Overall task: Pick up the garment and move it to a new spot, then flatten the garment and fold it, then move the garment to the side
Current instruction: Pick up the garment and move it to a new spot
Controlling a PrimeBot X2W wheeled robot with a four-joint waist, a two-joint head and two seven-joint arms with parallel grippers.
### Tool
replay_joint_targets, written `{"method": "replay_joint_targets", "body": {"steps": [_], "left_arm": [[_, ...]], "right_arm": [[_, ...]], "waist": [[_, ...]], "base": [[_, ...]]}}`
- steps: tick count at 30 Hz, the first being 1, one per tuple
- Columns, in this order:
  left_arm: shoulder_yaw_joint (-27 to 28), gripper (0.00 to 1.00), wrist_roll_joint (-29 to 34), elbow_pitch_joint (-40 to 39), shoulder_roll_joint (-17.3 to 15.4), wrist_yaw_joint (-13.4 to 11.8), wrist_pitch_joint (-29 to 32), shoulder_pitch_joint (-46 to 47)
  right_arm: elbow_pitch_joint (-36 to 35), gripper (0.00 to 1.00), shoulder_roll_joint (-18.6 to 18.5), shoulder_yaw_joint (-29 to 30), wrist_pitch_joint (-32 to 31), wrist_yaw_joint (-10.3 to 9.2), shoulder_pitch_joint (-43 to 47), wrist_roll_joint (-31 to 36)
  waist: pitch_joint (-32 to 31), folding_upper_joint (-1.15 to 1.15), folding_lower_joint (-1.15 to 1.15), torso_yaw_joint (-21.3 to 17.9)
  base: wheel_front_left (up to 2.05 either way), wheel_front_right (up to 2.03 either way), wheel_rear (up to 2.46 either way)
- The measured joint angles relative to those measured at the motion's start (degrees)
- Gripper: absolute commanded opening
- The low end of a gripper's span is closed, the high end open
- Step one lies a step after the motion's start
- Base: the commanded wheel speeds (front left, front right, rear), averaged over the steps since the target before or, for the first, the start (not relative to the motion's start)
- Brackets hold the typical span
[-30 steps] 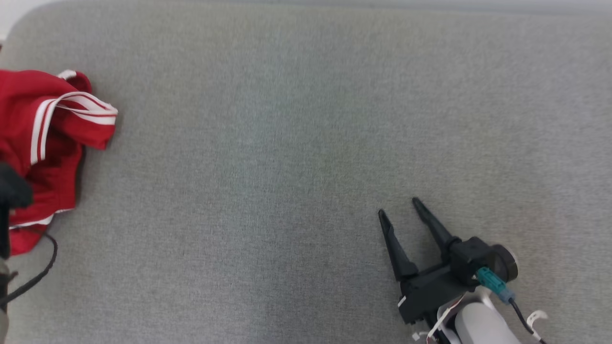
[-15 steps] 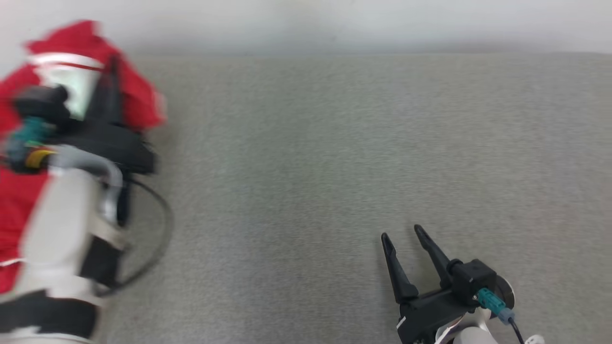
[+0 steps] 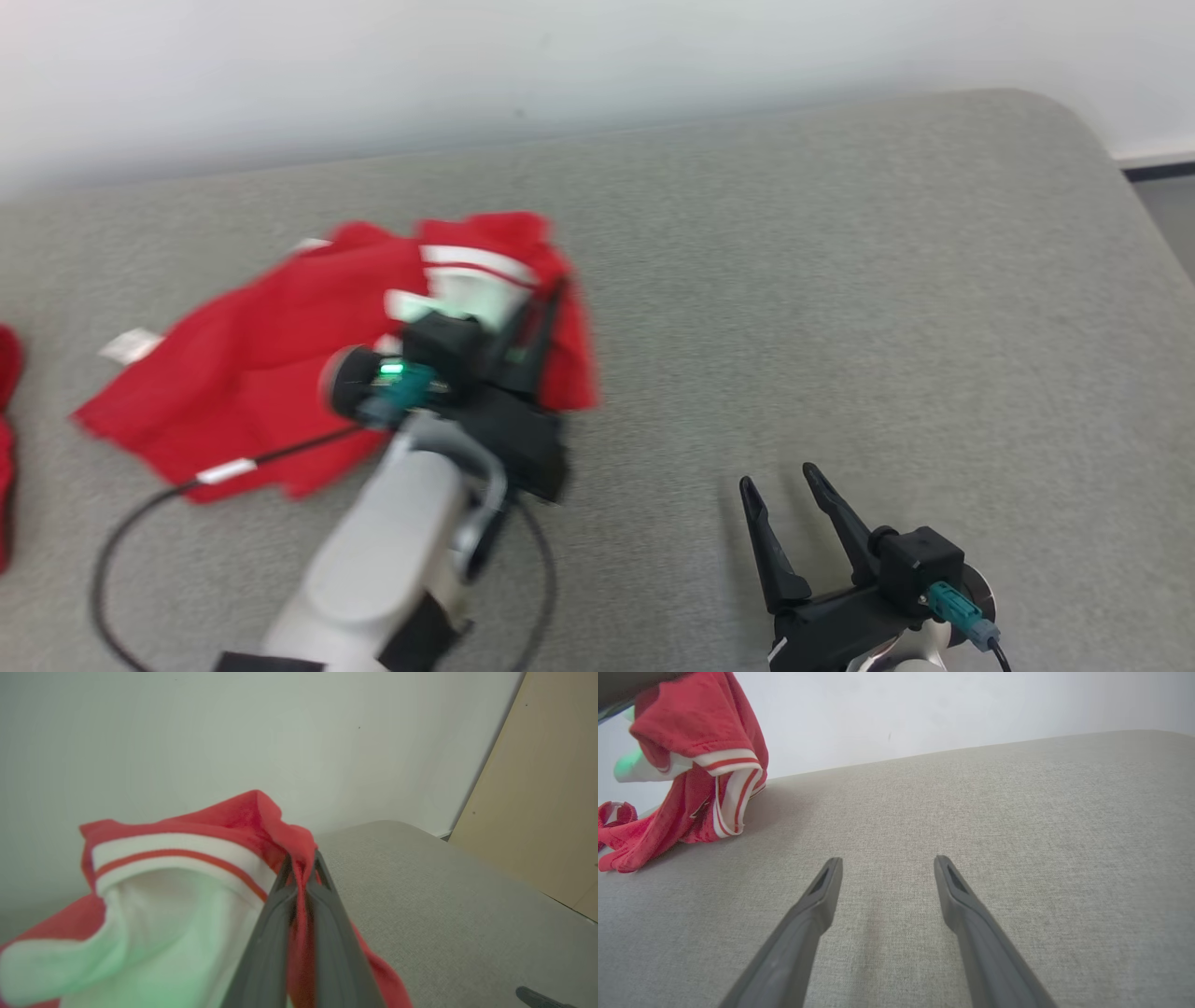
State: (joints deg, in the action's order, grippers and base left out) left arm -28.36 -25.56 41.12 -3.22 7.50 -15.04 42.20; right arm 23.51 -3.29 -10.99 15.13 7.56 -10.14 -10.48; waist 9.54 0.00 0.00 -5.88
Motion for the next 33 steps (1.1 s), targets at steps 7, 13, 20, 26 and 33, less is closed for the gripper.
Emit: {"method": "replay_joint_targets", "body": {"steps": [7,13,20,26,33], "left_arm": [[-7.9,0.35,-1.7,-8.7,0.5,-2.2,0.0,-1.3],[-7.0,1.0,0.7,-5.2,0.4,-4.6,0.0,-2.6],[-0.7,1.0,4.9,-4.8,-0.4,-6.1,0.0,-7.6],[8.3,1.0,8.1,-8.6,-2.5,-7.7,0.0,-17.0],[17.5,1.0,11.8,-14.4,-3.6,-8.2,0.0,-26.8]], "right_arm": [[0.1,1.0,0.1,0.1,0.0,0.0,-0.2,-0.4],[-0.3,1.0,0.2,0.6,0.0,0.0,-0.3,-0.7],[-0.7,1.0,0.3,1.4,0.0,0.0,0.3,-1.0],[-1.5,1.0,0.3,1.9,0.0,0.0,0.4,-0.9],[-1.8,1.0,0.3,2.8,0.0,0.0,1.3,-0.5]], "waist": [[0.1,0.0,0.0,-3.1],[0.4,0.01,0.0,-4.0],[-0.3,0.0,0.0,-2.6],[-1.7,0.0,0.0,-1.4],[-3.3,0.0,0.0,-0.6]], "base": [[0.0,0.0,0.0],[0.0,0.0,0.0],[0.0,0.0,0.0],[0.0,0.0,0.0],[0.0,0.0,0.0]]}}
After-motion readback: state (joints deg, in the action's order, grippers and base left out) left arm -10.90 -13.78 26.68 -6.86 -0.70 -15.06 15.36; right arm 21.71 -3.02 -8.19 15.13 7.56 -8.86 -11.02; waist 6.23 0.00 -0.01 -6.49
